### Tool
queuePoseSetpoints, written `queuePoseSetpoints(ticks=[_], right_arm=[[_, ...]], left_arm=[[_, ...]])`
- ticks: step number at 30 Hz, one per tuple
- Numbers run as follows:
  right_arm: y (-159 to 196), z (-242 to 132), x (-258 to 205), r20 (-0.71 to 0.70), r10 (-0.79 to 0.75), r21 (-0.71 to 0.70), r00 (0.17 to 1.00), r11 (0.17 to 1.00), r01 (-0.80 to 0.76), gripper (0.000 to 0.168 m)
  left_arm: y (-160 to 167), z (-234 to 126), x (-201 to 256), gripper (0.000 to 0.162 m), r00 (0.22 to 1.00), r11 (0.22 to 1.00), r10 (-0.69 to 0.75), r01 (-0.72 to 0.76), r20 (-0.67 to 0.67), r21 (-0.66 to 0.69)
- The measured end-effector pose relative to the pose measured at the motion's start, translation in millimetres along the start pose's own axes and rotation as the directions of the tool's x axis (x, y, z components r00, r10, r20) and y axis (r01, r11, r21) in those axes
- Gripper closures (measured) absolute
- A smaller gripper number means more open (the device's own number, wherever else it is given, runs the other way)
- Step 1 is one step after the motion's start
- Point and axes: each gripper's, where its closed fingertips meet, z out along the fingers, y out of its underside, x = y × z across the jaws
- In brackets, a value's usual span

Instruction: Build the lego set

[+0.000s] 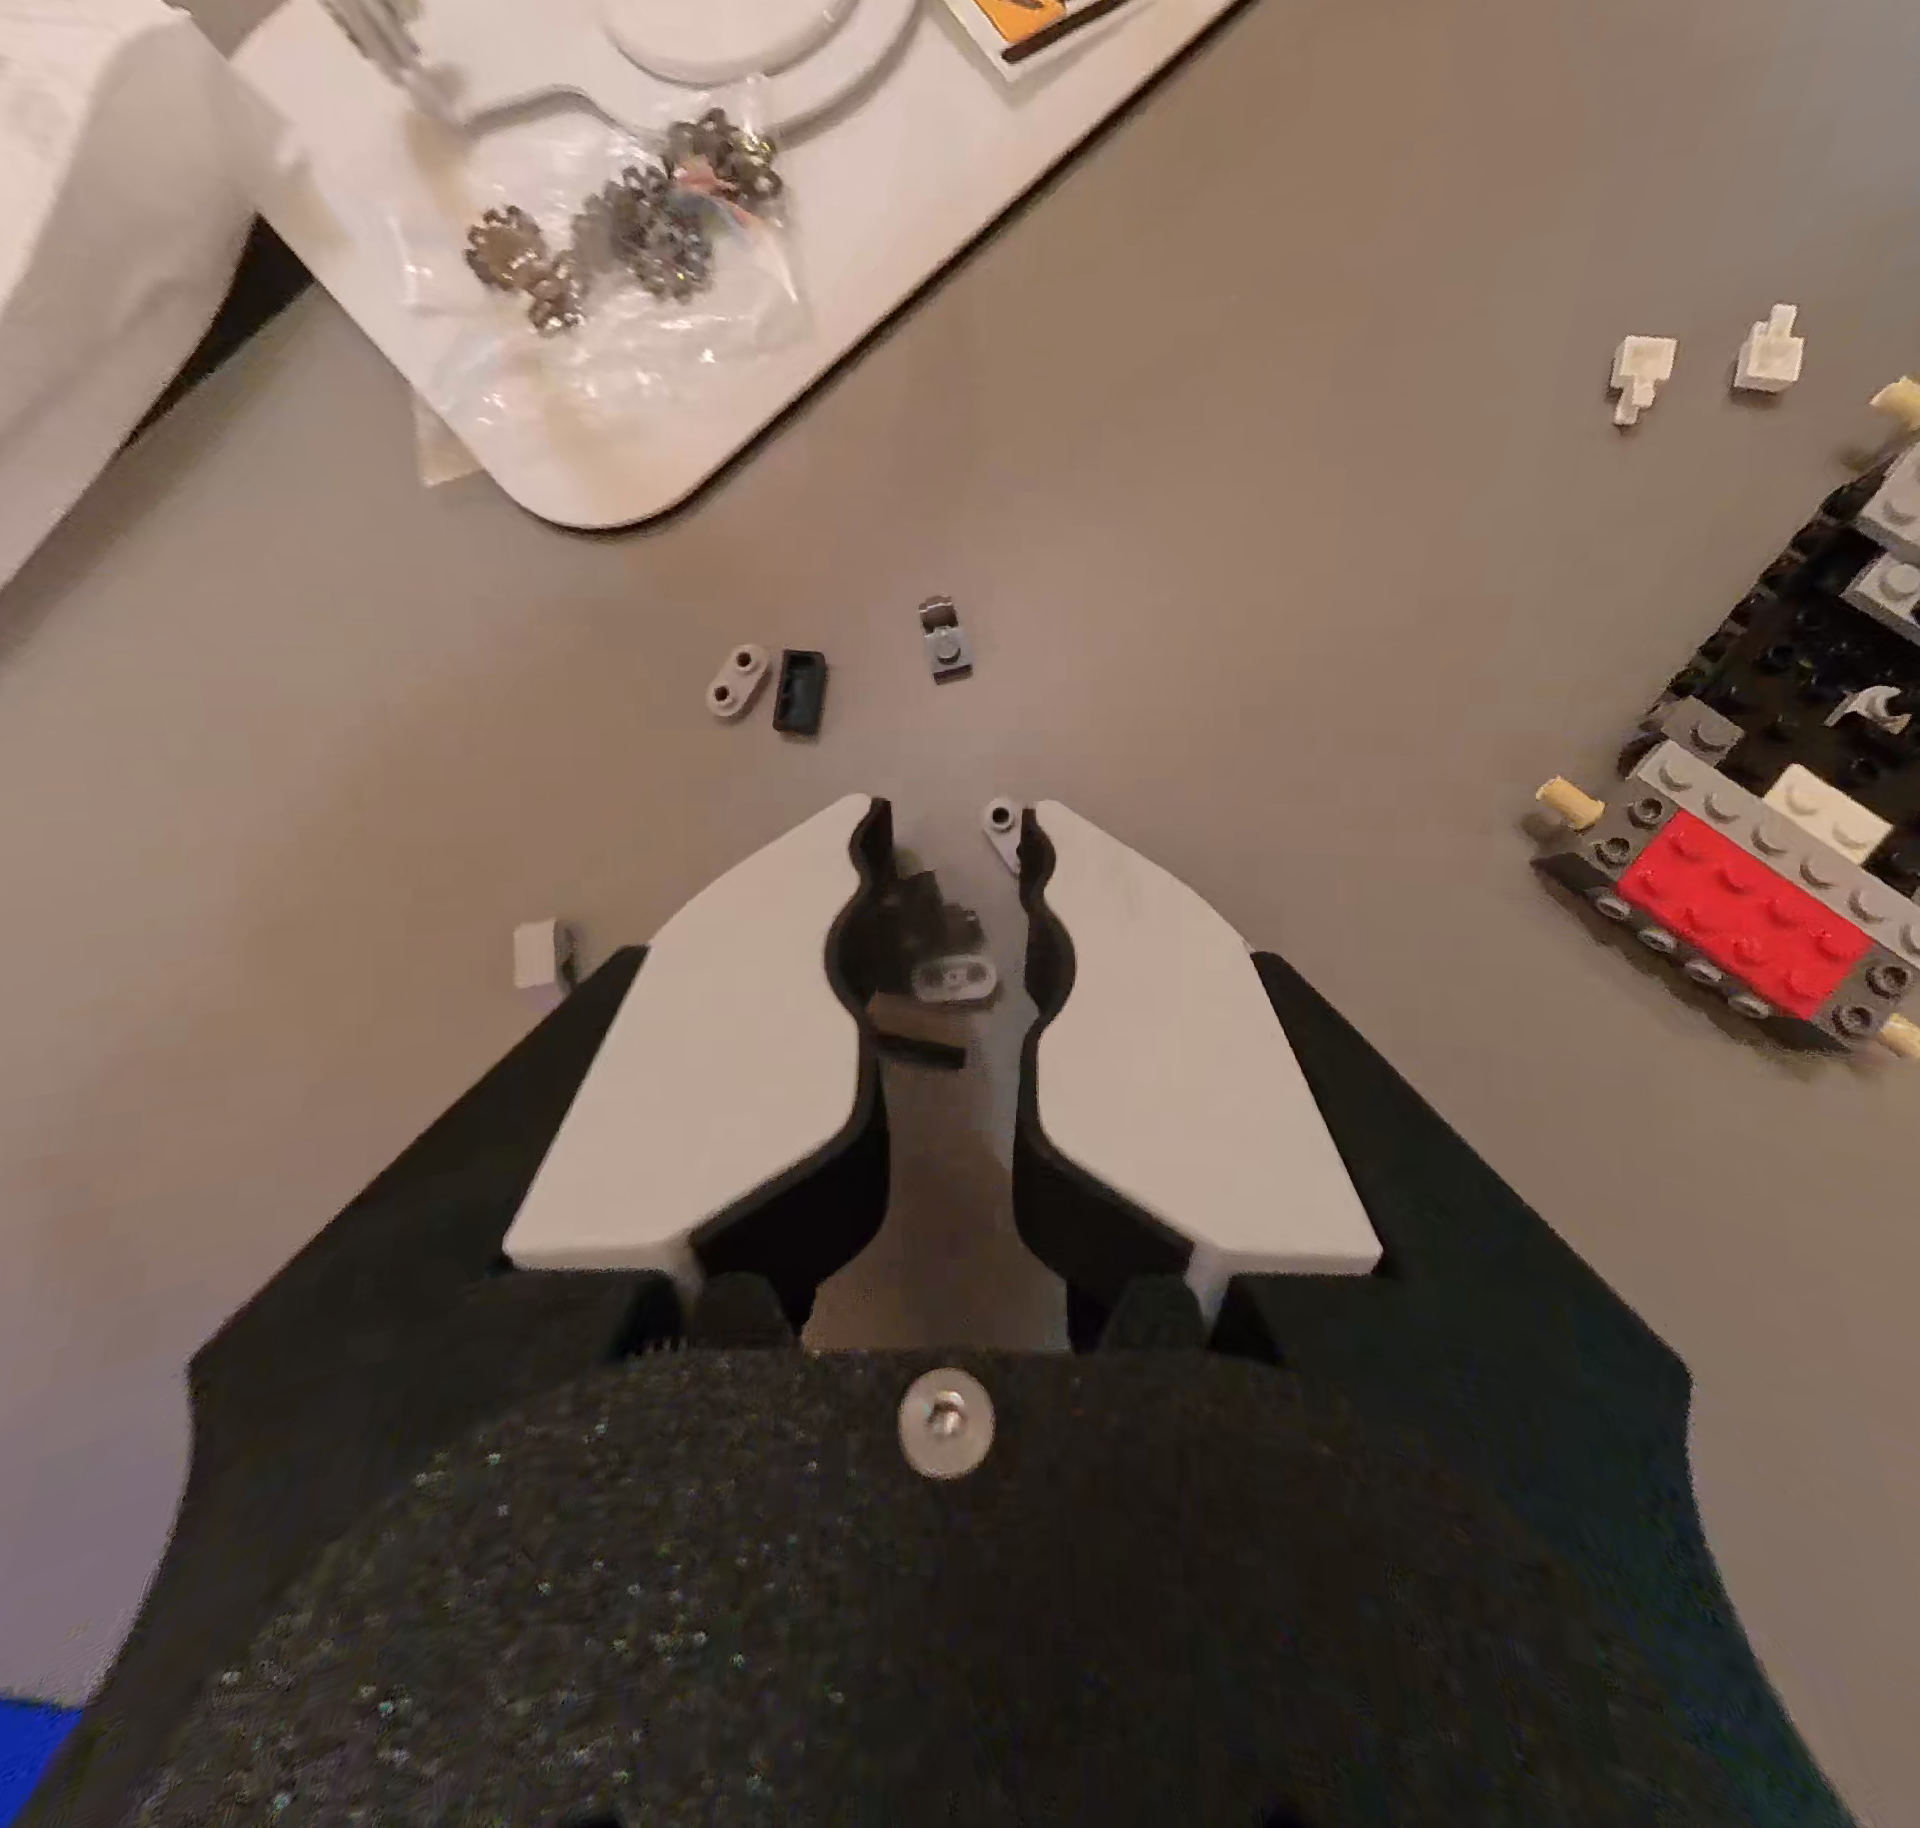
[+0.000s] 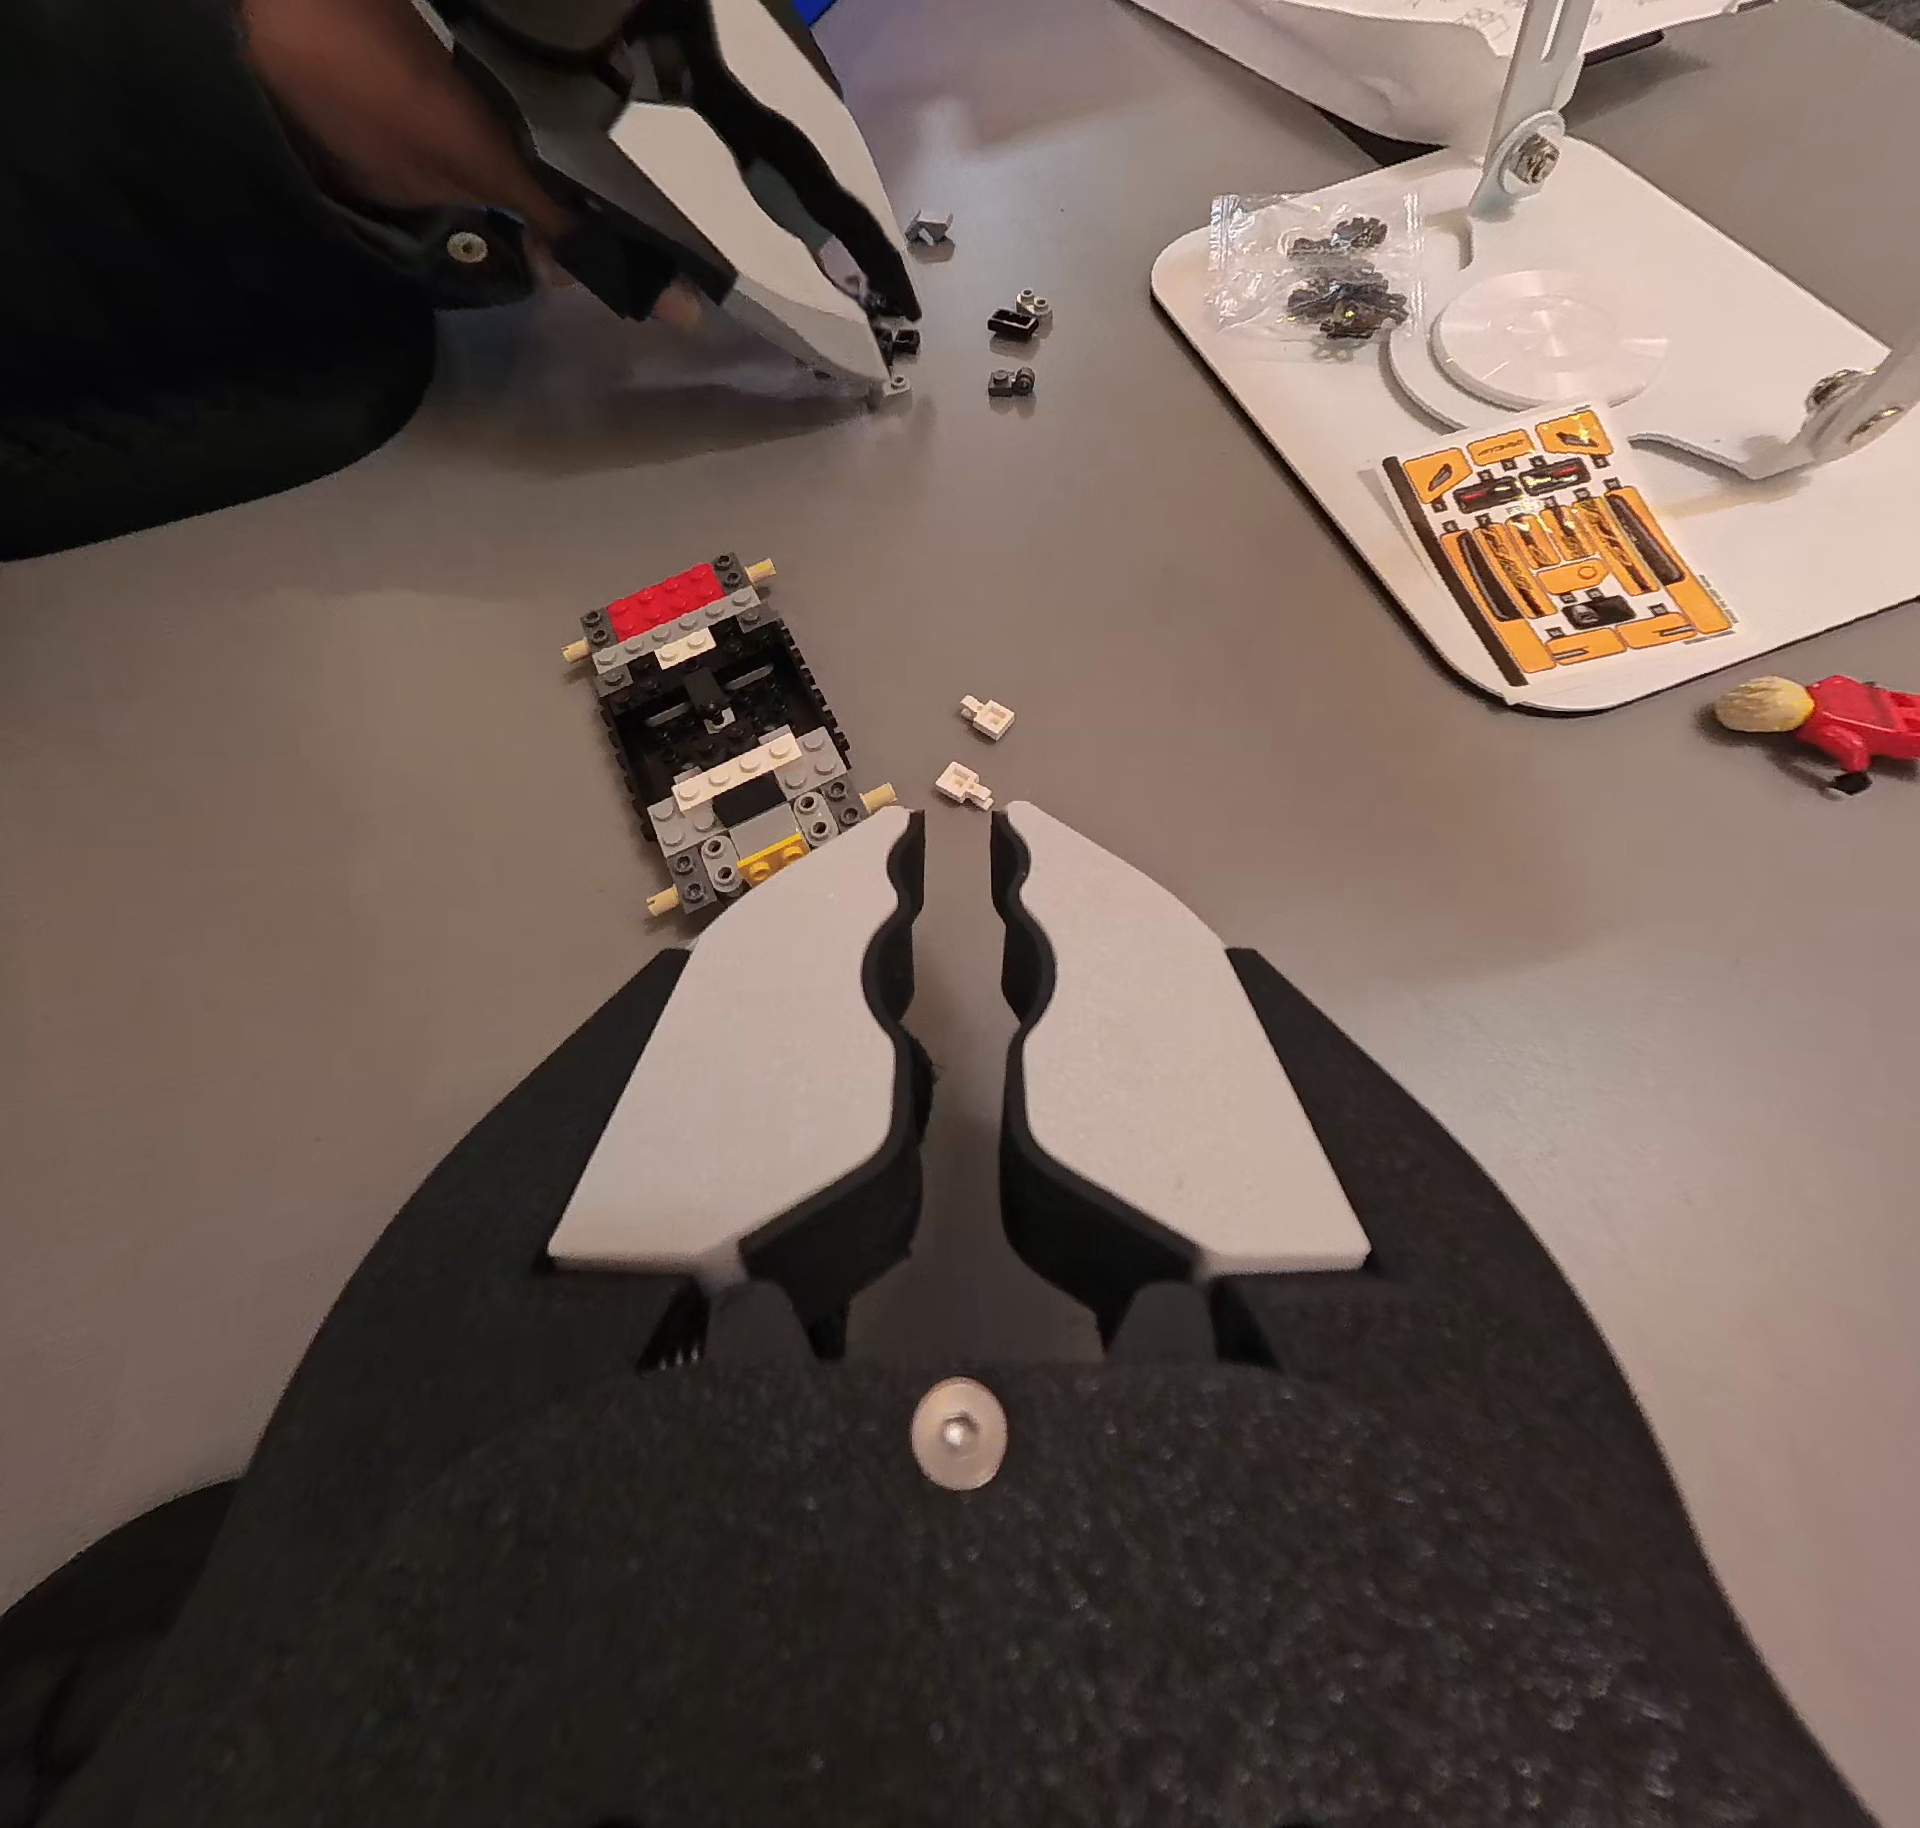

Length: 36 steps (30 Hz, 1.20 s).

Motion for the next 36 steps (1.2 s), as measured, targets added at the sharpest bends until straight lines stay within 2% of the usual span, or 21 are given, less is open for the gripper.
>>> queuePoseSetpoints(ticks=[6,9,14,18,22,25,28,33,36], right_arm=[[3,0,1,0.001,0.002,-0.004,1.000,1.000,-0.002,0.157],[2,-1,1,-0.001,0.005,0.001,1.000,1.000,-0.005,0.157],[2,-1,1,-0.002,0.003,0.000,1.000,1.000,-0.003,0.157],[2,-1,0,-0.002,-0.001,0.000,1.000,1.000,0.001,0.157],[3,0,0,0.000,0.000,-0.004,1.000,1.000,0.000,0.157],[4,1,-1,0.004,-0.001,-0.008,1.000,1.000,0.001,0.157],[4,1,-2,0.007,-0.001,-0.010,1.000,1.000,0.001,0.157],[5,3,-2,0.011,0.000,-0.013,1.000,1.000,0.000,0.157],[5,3,-3,0.012,-0.002,-0.012,1.000,1.000,0.002,0.157]], left_arm=[[8,0,-14,0.150,0.998,0.999,0.028,-0.026,0.058,-0.028],[17,-7,-30,0.149,0.993,0.999,0.012,-0.006,0.119,-0.054],[3,-21,-33,0.149,0.994,0.998,-0.052,0.049,0.096,0.031],[-1,-23,-25,0.161,0.986,0.984,-0.161,0.164,-0.041,0.071],[-6,-26,-13,0.162,0.949,0.958,-0.249,0.270,-0.195,0.092],[-13,-30,-10,0.162,0.925,0.940,-0.277,0.317,-0.261,0.125],[-23,-37,-2,0.146,0.851,0.894,-0.342,0.425,-0.398,0.141],[-33,-49,6,0.143,0.720,0.822,-0.390,0.553,-0.573,0.136],[-46,-61,14,0.143,0.667,0.805,-0.320,0.566,-0.673,0.178]])
